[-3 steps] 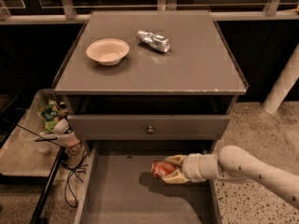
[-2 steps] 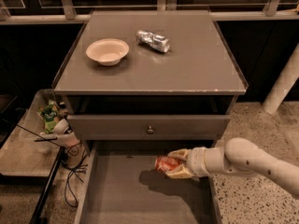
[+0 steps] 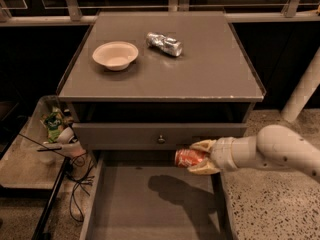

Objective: Pick coke can from middle drawer and place on counter

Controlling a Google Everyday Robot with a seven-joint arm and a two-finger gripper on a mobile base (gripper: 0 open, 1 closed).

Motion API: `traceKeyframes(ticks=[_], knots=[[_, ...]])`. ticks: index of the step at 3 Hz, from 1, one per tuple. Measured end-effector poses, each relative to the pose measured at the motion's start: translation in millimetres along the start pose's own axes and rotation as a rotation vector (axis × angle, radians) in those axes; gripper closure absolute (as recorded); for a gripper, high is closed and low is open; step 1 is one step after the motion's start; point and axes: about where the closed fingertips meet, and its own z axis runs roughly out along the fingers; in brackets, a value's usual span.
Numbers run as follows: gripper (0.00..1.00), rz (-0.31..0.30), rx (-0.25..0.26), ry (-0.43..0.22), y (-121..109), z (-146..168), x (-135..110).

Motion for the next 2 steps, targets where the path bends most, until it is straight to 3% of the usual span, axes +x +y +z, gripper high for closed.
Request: traceKeyframes(ticks=[1,2], knots=[[1.0,-0.025,0.056,0.027,-37.0,-52.0,-17.8],[1.0,-0.025,0.056,0.027,-36.9,-52.0,-17.8]])
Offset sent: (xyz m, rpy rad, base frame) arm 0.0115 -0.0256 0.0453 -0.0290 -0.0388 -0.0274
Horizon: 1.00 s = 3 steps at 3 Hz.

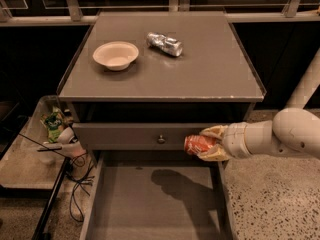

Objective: Pick coke can from middle drawer and place on counter

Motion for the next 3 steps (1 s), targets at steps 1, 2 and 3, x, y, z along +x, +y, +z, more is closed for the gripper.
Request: traceKeyframes(ticks=[1,2,3], knots=[[1.0,-0.019,-0.005,0.017,5.6,6.9,-5.8],[1.0,-0.061,0.011,0.01,6.8,-7.1,-22.9],[1.0,-0.101,0.035,-0.034,6.8,-31.7,-42.6]])
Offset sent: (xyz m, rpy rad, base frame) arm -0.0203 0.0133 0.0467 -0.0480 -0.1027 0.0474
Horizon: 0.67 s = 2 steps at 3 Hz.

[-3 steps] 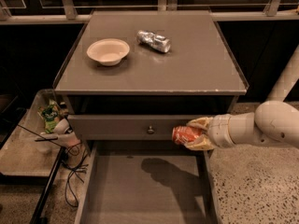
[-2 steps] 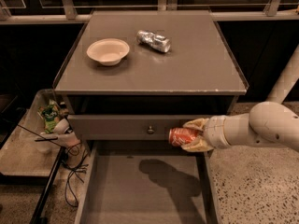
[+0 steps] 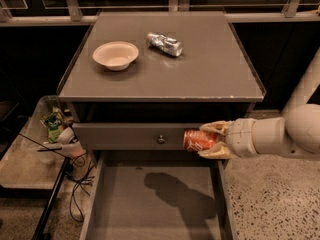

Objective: Pick coke can from middle drawer and place on counter

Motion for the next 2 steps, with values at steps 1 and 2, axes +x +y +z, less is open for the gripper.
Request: traceKeyframes(ticks=[1,2], knots=[[1.0,-0.035,0.037,-0.048,-5.3,-30.7,-17.9],[1.0,-0.076,0.075,-0.07,-17.3,-57.6,-36.2]])
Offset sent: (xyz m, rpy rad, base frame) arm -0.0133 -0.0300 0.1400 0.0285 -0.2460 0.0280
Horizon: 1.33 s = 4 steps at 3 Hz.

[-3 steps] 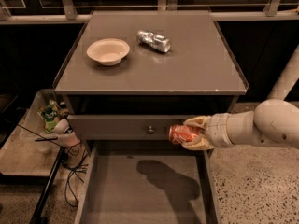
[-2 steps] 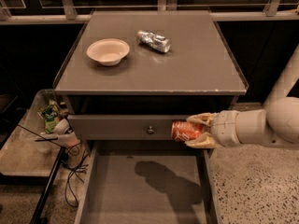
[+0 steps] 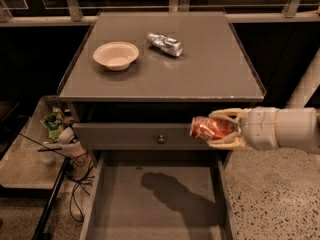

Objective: Pick coke can from middle drawer and place on counter

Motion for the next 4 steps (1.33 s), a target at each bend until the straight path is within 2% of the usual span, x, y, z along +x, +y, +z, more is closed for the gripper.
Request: traceKeyframes(ticks=[1,2,3,4], knots=[[1.0,-0.055,0.072,-0.001,-47.9,-38.4,-29.7],[1.0,-0.084,0.154,0.034,-108.1,-69.2,-52.5],[1.0,-0.09,0.162,0.032,-113.1,-66.7,-55.7],[1.0,-0.081,0.216,0.064,-142.6,-63.5,-47.7]])
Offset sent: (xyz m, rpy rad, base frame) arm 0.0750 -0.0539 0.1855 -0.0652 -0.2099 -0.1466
